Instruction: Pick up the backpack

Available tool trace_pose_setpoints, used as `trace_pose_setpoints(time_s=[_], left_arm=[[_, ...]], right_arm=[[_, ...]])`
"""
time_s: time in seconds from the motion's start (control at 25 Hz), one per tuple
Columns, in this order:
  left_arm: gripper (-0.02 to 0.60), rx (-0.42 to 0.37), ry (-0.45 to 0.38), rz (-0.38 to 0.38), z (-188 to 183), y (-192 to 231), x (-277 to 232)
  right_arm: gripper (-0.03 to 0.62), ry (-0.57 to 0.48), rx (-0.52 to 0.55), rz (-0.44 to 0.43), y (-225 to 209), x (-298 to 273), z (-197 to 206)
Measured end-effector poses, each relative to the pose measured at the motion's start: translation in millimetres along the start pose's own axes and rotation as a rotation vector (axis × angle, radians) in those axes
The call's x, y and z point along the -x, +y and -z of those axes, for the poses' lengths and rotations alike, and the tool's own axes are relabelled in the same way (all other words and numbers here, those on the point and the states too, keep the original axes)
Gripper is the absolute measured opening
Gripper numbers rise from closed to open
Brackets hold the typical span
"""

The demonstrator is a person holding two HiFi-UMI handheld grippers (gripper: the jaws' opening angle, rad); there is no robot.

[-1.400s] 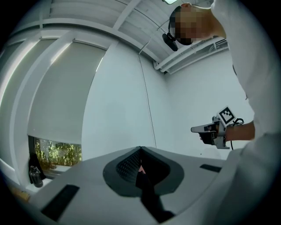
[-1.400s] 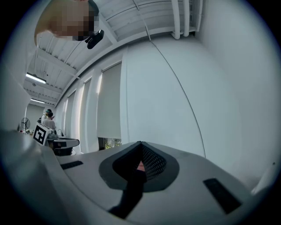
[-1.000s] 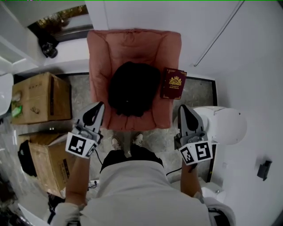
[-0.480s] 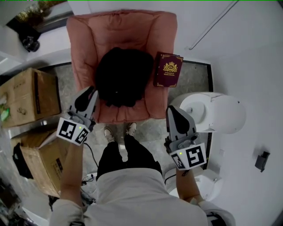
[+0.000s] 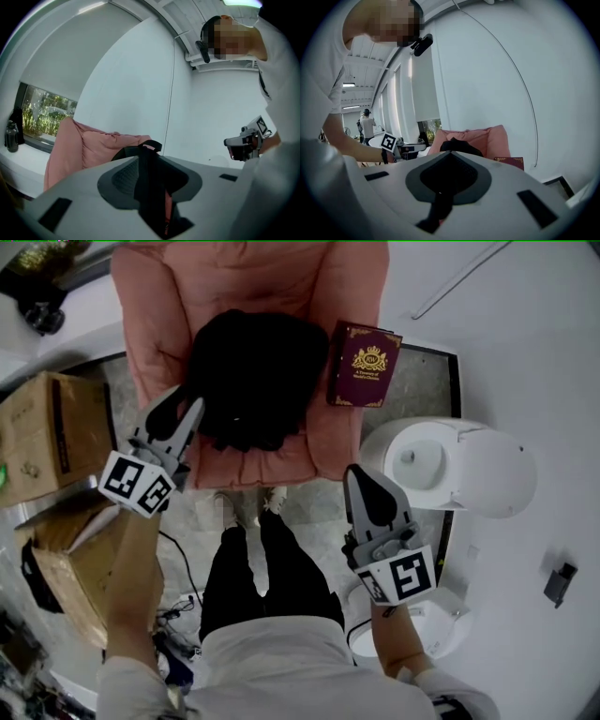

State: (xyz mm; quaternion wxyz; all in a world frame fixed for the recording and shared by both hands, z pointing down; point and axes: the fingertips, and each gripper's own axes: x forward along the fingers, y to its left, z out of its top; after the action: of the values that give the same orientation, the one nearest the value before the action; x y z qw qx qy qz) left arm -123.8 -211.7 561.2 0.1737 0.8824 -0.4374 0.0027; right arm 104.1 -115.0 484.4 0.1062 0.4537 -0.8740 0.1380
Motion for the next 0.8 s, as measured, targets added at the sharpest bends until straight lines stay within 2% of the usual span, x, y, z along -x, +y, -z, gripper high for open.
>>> trace_pose_setpoints(time_s=[0.36,0.48,0.64,0.8], left_arm=[[0.175,0.045,0.062,0.029,31.3,34.7,-53.5],[0.187,0.035,0.073,0.048,35.9,40.9,-62.8],[0.21,0.062,0.082,0.054,43.1,51.6,-66.9],[0.233,0.075,0.085,0.106,49.3,55.2,-77.5]], right_arm=[[0.02,0.023,-0.015,-0.021,-11.2,-4.4,17.9],[0.02,0.024,-0.015,-0.031,-14.3,-7.2,17.6],[0.02,0.026,-0.014,-0.056,-10.0,-12.7,17.5],[0.02,0.035,-0.017,-0.071,-9.5,-17.1,21.4]])
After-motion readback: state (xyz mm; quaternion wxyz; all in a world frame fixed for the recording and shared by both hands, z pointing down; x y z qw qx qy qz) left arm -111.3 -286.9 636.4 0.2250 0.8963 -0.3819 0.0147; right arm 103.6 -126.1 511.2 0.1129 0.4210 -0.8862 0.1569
